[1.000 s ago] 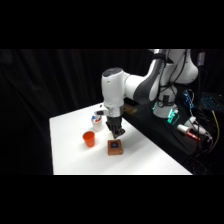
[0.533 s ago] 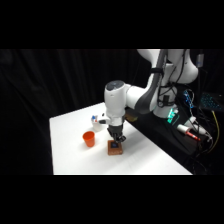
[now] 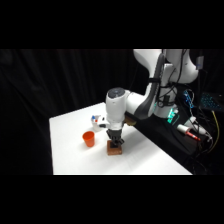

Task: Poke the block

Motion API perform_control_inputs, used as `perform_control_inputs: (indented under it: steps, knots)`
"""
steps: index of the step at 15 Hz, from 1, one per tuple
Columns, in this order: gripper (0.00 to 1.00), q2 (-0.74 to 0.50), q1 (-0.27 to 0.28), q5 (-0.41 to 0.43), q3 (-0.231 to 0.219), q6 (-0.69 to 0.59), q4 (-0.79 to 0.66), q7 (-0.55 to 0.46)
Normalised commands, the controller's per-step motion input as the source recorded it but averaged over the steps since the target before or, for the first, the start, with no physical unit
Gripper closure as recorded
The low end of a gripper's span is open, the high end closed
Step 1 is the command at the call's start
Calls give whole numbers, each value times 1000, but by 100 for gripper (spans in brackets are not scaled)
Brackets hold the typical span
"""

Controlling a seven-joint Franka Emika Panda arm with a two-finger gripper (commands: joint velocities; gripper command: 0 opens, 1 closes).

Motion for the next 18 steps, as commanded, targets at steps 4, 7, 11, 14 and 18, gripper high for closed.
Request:
perform_control_inputs:
  steps: [4,7,11,14,18]
  knots:
    - [100,6,83,-113,-73,14,56,118]
    - [99,-267,-61,75,106,-372,-3,-117]
    - [99,-414,-124,133,145,-490,-4,-239]
    - [100,-419,-118,111,111,-437,4,-224]
    - [100,-333,-113,108,104,-382,40,-218]
